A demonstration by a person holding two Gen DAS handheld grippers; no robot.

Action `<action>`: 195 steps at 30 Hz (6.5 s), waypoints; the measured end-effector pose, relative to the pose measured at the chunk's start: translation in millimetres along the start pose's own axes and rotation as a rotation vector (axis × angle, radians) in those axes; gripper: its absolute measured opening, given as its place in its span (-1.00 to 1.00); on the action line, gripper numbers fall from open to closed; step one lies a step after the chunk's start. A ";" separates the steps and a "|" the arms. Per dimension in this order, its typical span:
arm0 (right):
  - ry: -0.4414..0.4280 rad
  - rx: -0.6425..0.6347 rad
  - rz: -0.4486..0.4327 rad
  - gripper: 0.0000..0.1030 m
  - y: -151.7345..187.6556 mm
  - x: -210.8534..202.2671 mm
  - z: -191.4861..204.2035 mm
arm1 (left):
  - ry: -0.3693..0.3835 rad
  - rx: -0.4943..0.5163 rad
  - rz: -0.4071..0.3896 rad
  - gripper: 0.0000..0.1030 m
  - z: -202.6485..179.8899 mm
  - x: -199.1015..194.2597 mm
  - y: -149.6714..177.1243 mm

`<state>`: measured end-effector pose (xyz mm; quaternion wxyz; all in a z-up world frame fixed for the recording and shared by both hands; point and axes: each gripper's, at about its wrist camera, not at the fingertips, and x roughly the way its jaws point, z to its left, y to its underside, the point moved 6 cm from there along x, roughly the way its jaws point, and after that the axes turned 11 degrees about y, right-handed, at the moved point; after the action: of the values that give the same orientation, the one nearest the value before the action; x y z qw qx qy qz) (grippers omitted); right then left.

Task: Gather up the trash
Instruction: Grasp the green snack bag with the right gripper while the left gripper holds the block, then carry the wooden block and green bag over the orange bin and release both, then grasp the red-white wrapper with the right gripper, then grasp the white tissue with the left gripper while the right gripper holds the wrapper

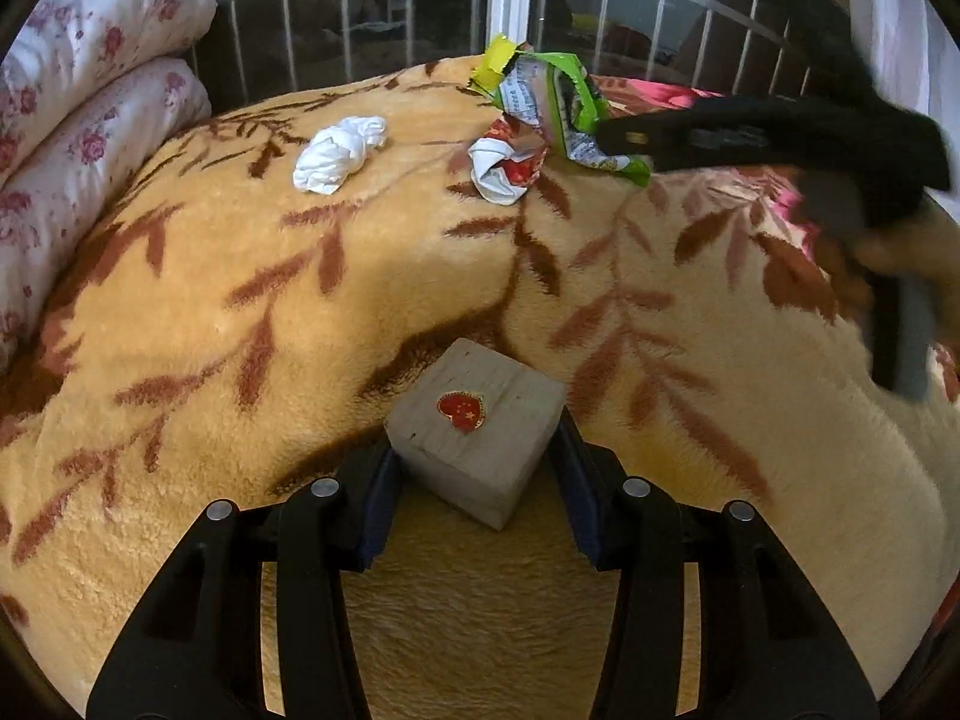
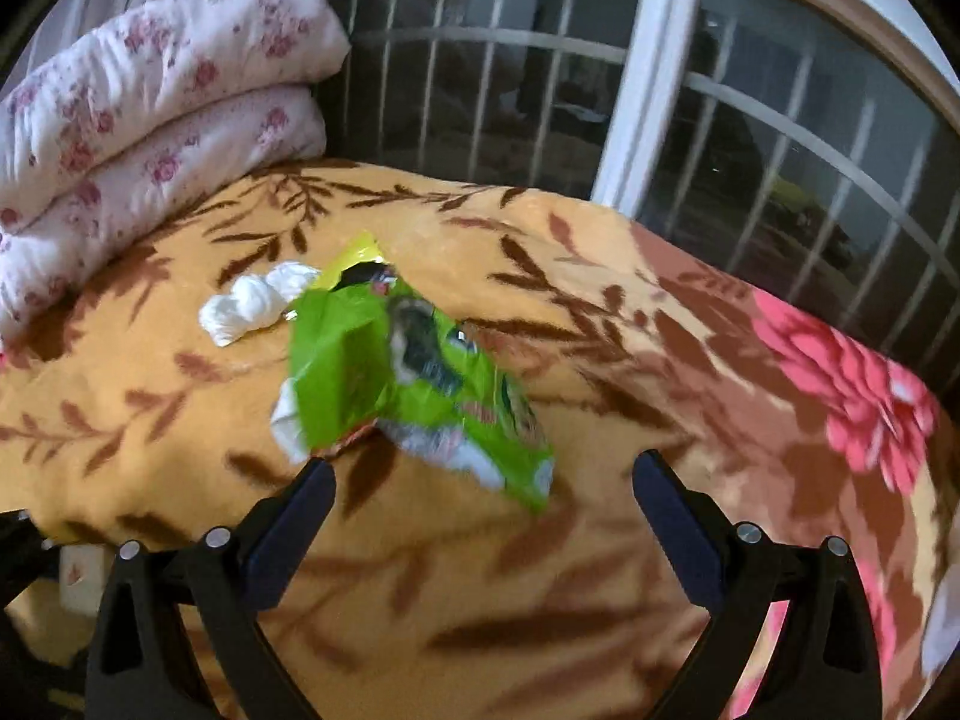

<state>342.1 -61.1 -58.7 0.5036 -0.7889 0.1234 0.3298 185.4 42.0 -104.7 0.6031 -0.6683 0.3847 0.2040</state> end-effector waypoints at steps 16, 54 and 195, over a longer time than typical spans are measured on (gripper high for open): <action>-0.044 0.106 -0.018 -0.01 -19.3 7.5 -8.3 | 0.020 -0.006 -0.013 -0.10 2.6 1.4 -0.5; -0.278 0.365 0.045 0.00 321.0 -321.6 61.6 | 0.015 0.191 -0.065 -0.11 -98.7 -129.3 144.9; -0.045 0.488 0.131 -0.50 142.3 -104.9 -10.2 | -0.167 -0.131 -0.024 0.64 111.3 62.3 -141.0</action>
<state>192.3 -150.2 -89.7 0.6594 -0.6268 0.2389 0.3395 352.5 129.1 -80.1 0.5905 -0.6915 0.3110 0.2764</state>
